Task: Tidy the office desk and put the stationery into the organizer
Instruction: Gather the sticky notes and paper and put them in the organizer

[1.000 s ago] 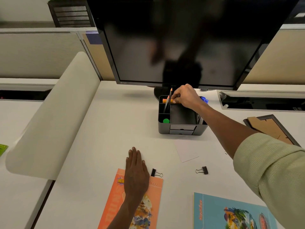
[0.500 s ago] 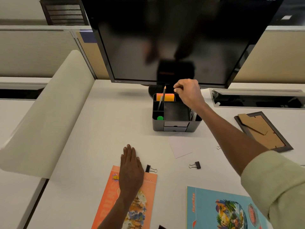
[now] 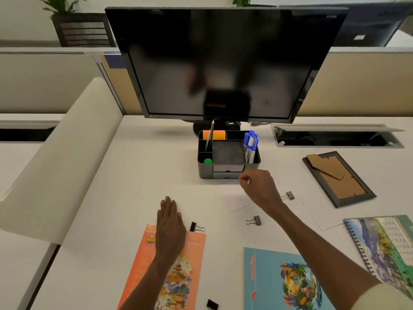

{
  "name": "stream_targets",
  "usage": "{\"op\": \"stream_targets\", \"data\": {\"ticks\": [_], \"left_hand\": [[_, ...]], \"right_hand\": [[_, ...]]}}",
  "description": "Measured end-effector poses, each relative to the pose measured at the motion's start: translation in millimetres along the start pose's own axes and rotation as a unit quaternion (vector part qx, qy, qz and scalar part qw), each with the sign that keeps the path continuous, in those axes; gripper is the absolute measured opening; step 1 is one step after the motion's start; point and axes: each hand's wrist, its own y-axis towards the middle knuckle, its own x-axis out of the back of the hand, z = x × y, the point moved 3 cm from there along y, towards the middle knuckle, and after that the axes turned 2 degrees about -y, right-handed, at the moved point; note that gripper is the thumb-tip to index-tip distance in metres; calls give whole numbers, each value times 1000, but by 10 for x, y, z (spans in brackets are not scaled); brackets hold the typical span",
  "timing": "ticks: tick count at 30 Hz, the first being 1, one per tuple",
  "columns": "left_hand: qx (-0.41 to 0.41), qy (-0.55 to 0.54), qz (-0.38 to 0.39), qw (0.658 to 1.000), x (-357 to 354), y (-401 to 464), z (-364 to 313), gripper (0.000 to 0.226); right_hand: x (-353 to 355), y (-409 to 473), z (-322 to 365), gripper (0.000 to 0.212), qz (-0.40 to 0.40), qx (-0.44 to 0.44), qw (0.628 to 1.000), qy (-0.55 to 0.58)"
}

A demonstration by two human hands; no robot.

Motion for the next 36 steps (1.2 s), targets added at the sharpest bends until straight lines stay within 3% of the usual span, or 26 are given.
{"op": "stream_targets", "data": {"ticks": [4, 9, 14, 20, 26, 32, 36], "left_hand": [[14, -35, 28, 999, 51, 38, 0, 47], [35, -61, 33, 997, 81, 46, -121, 44], [-5, -107, 6, 994, 49, -100, -463, 37], [-34, -138, 14, 990, -86, -220, -848, 31], [-5, -142, 80, 987, -245, -196, -1011, 36], [20, -148, 122, 981, -285, -93, -1069, 37], [57, -189, 105, 975, -259, -24, -1103, 29]], "right_hand": [[-201, -184, -208, 10, 68, -43, 997, -9], [-324, -267, -360, 44, 76, -118, 990, -28], [-452, -297, -299, 57, 98, -133, 981, -102], [-554, -293, -241, 44, 90, -131, 982, -97], [-651, -223, -245, 33, 88, -159, 979, -91], [-681, -228, -230, 26, 75, -192, 978, 16], [-617, -257, -147, 45, 81, -243, 953, 162]]}}
